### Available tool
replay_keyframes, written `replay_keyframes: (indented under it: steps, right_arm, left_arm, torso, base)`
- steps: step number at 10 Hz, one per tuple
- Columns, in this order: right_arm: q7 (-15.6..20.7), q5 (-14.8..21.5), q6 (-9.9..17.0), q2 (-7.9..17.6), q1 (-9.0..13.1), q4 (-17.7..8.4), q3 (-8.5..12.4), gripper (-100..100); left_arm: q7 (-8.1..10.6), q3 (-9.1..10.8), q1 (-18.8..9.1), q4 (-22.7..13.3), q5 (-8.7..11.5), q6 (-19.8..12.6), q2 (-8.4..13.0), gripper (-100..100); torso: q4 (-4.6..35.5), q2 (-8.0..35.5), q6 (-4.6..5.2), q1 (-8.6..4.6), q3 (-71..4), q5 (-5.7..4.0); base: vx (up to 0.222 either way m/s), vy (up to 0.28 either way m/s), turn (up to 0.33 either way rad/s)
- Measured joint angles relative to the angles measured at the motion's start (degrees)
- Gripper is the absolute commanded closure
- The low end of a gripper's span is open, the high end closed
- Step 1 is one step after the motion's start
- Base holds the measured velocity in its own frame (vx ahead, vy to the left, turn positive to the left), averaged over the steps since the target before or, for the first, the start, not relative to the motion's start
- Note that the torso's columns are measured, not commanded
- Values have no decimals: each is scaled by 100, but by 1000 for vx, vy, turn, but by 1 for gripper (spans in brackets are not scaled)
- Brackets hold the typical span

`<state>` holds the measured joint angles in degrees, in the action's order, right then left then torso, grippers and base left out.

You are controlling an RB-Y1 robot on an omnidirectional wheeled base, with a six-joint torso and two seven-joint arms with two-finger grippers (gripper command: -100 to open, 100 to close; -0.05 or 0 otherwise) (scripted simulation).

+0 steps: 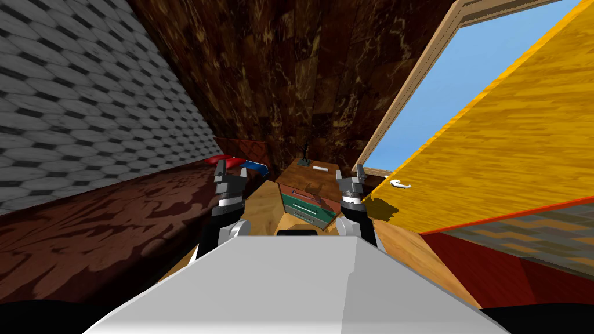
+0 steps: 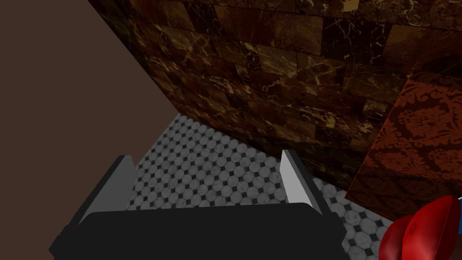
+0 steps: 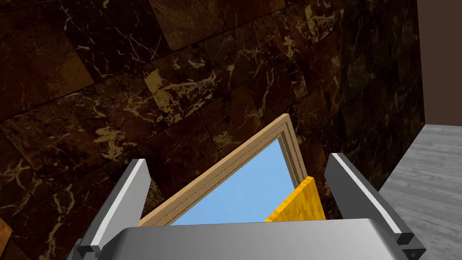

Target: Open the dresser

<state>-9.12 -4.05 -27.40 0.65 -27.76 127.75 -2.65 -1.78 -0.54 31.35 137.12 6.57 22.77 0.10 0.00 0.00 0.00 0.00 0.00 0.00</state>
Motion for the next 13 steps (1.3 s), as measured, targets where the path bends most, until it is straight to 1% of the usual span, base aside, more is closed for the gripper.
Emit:
replay_keyframes:
  steps: [1,2,9,10,11,13]
  right_arm:
    - [0,0,0,0,0,0,0,0]
    - [0,0,0,0,0,0,0,0]
    - [0,0,-1,0,0,2,0,0]
    - [0,0,-1,0,0,2,0,-100]
    - [-52,-29,-24,98,20,-28,5,-100]
    - [-277,-132,-118,331,109,-136,15,-100]
  left_arm:
    - [0,0,0,0,0,0,0,0]
    - [0,0,0,0,0,0,0,0]
    - [0,0,0,2,0,1,0,0]
    - [0,0,0,2,0,1,0,0]
    - [0,0,0,0,0,0,0,0]
    - [0,-1,0,-1,0,0,-1,0]
  torso:
    - [235,232,0,0,-467,0]
    - [600,597,0,0,-1200,0]
    - [3537,3539,0,0,-7073,0]
    - [3960,3962,0,0,-7919,0]
    - [4150,4157,0,6,-8312,2]
    - [4222,4226,0,14,-8449,4]
  base:
    - [0,0,0]
    - [0,0,0]
    - [0,0,0]
    - [-3,22,8]
    - [-12,61,11]
    - [-25,82,13]
